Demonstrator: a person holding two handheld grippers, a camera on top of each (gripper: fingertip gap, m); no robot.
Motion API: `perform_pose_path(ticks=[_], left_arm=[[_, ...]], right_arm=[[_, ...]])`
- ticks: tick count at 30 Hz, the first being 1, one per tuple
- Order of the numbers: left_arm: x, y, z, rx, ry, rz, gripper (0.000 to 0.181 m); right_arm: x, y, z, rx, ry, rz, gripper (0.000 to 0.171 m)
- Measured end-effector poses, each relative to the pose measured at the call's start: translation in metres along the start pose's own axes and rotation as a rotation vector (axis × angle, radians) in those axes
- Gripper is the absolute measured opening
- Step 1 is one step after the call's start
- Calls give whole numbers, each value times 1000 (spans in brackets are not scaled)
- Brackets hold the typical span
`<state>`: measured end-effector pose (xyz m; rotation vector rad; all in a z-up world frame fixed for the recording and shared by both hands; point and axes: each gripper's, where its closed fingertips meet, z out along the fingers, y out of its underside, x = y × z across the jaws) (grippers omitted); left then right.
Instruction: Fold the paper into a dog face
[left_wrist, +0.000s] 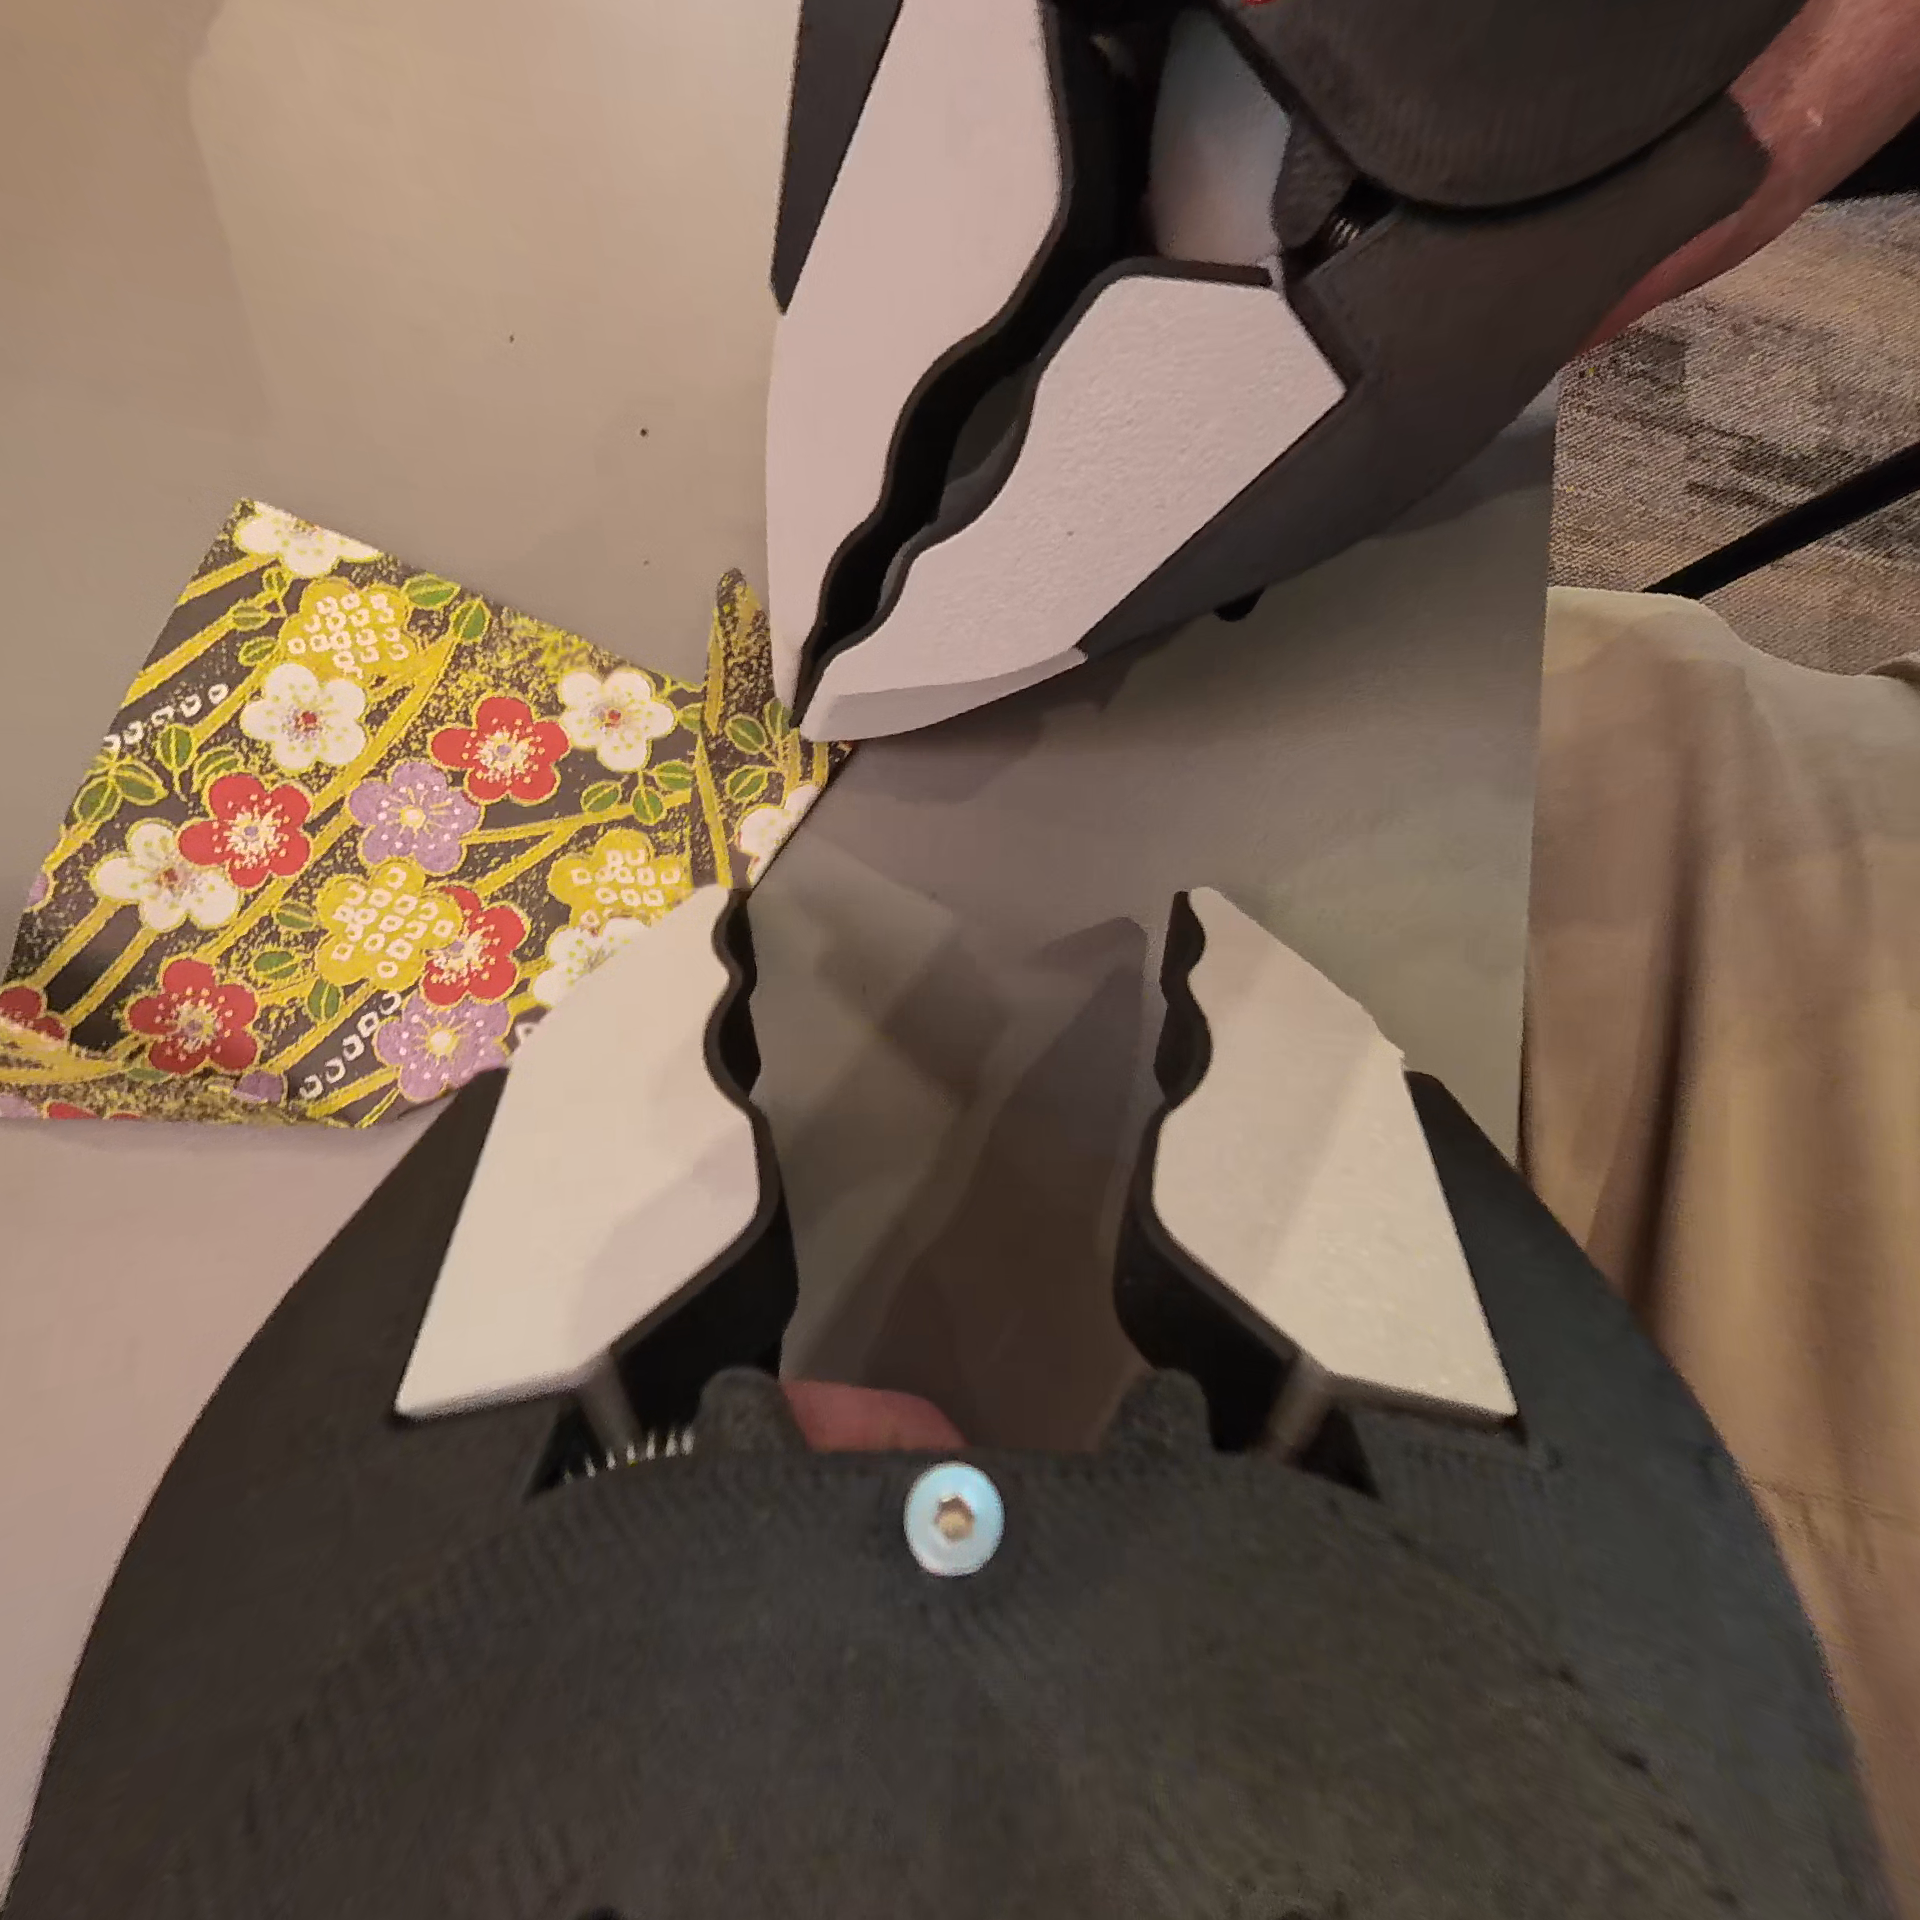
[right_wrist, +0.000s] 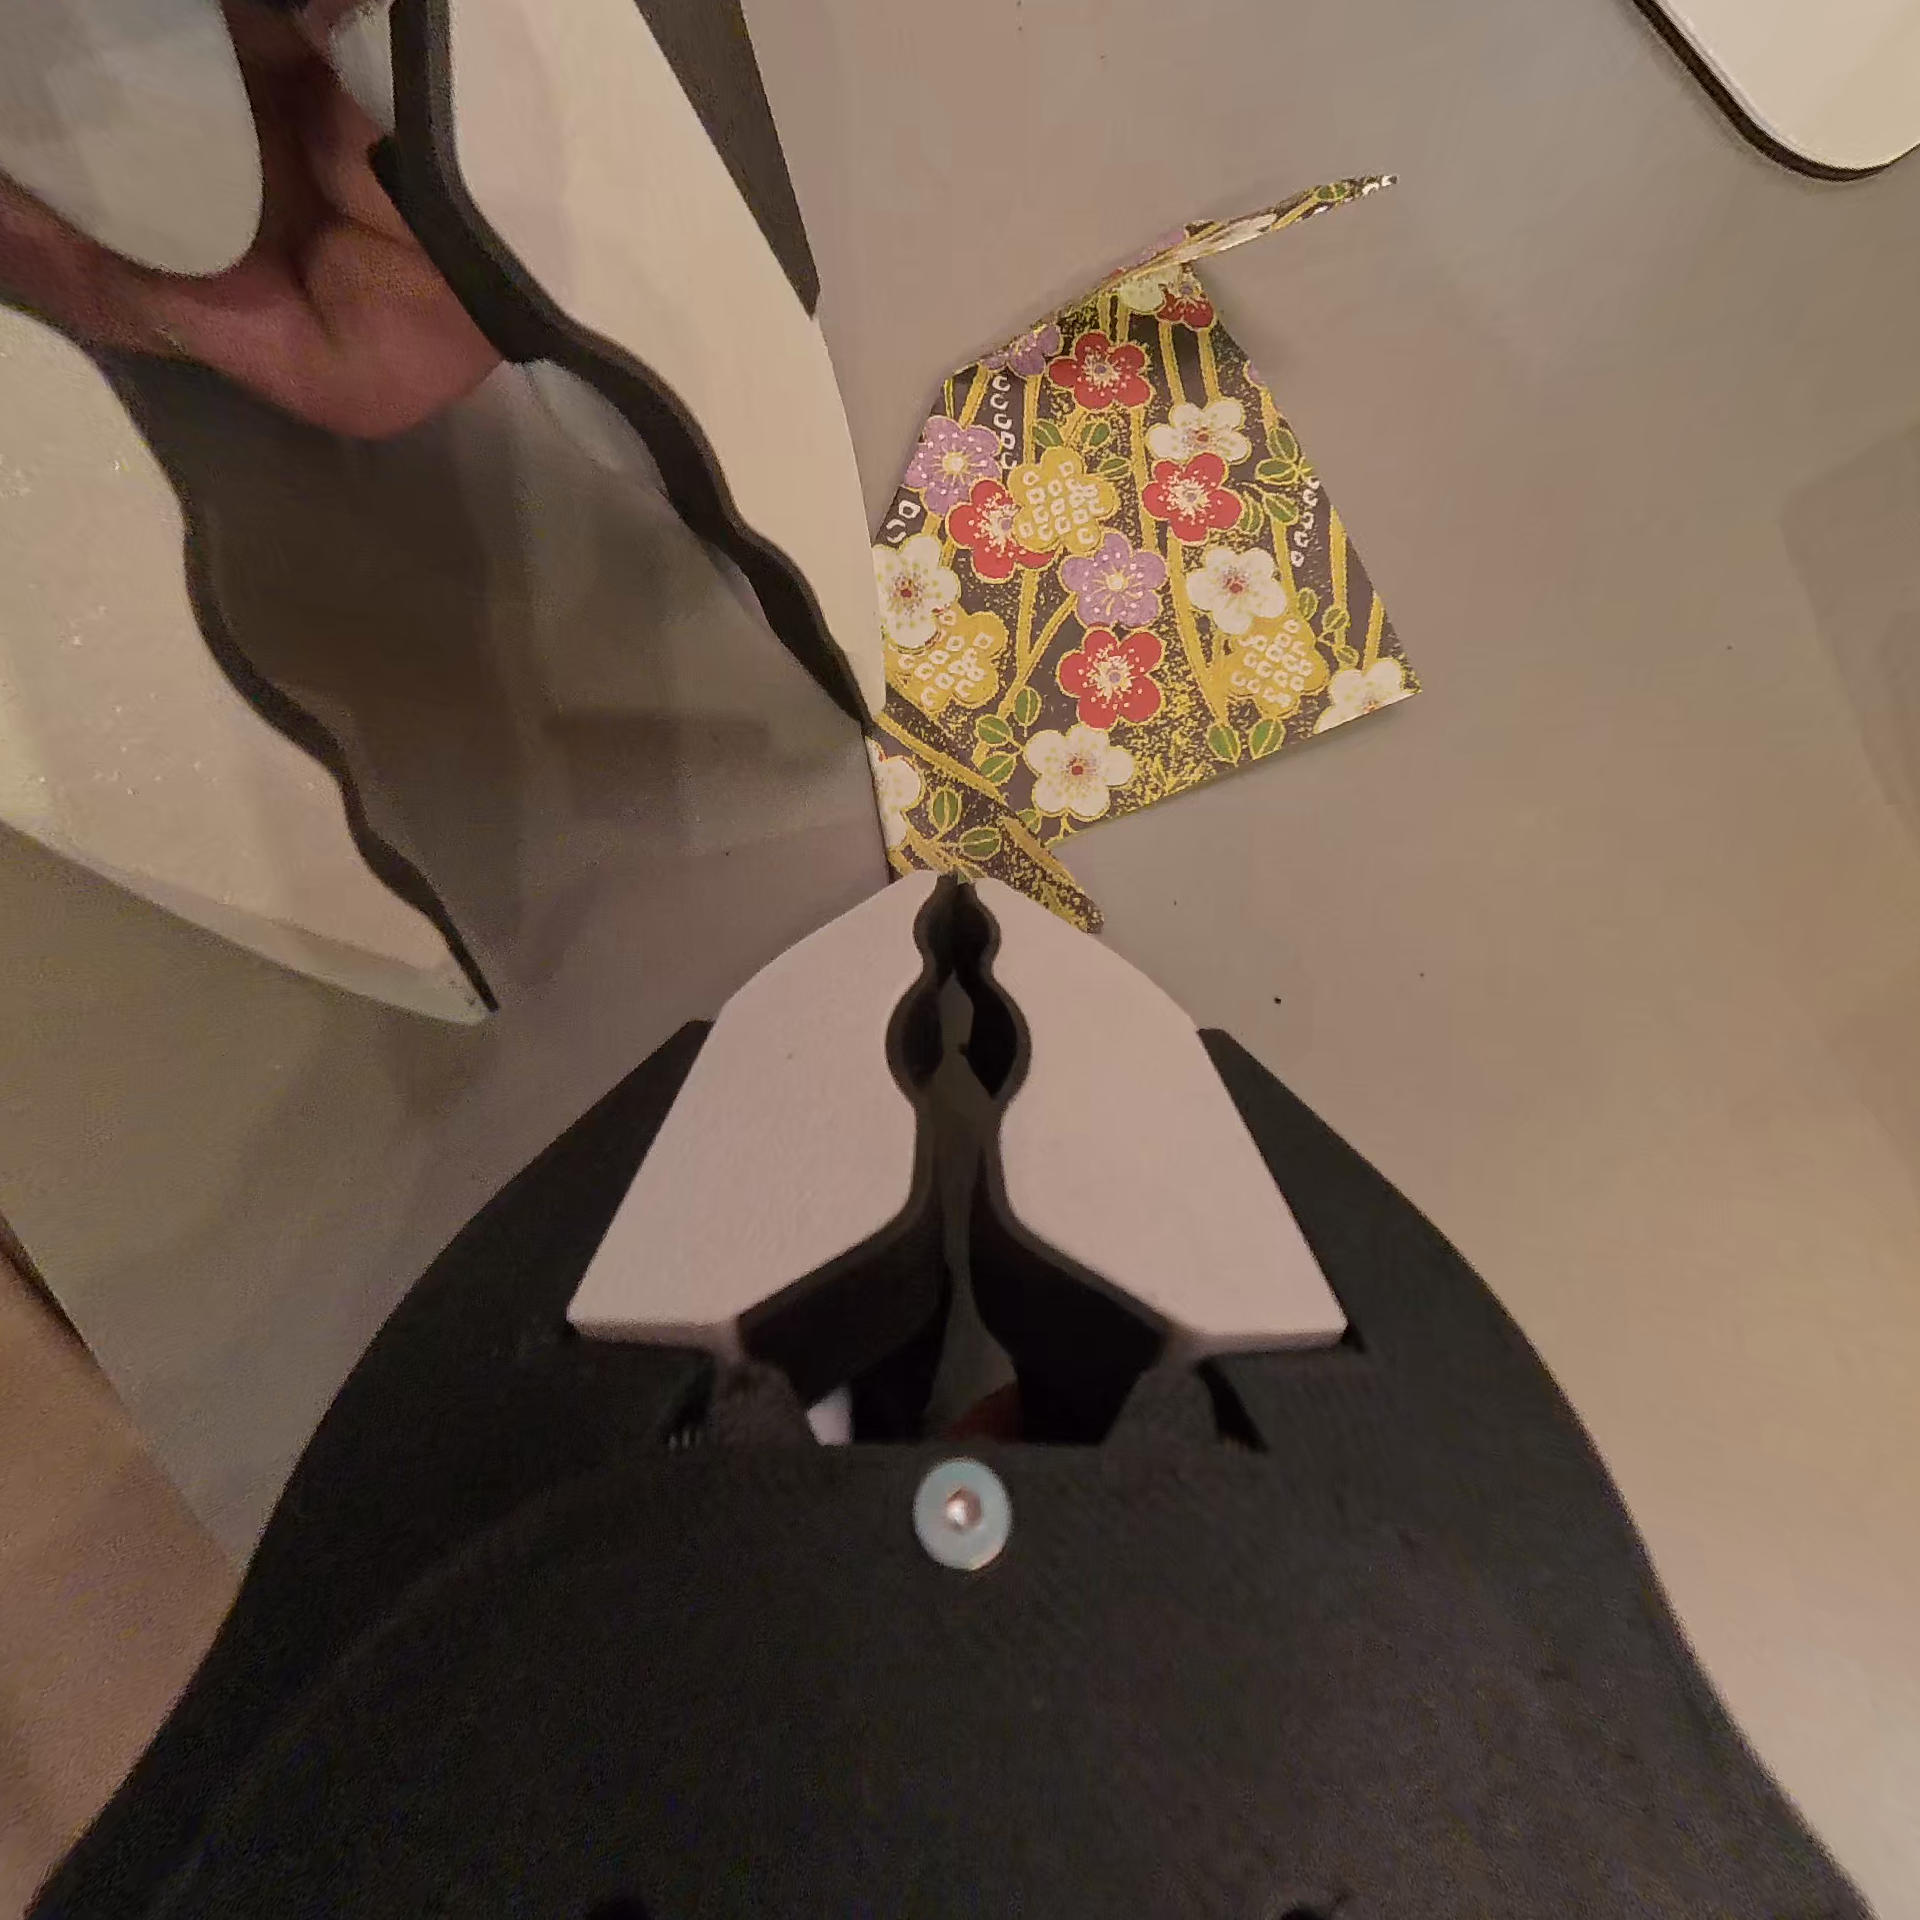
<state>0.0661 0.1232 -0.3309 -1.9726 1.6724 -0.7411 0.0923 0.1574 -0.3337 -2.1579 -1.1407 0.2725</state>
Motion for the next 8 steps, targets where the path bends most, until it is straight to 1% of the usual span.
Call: perform_pose_path(ticks=[1,5,8], left_arm=[[-2,1,-2,0,0,-9,74],[-15,10,-11,-2,-35,-55,80],[-9,10,-15,9,19,-92,83]], right_arm=[[0,0,0,0,-2,4,0],[-1,0,0,5,-12,15,0],[-1,-1,0,0,-9,10,0]])
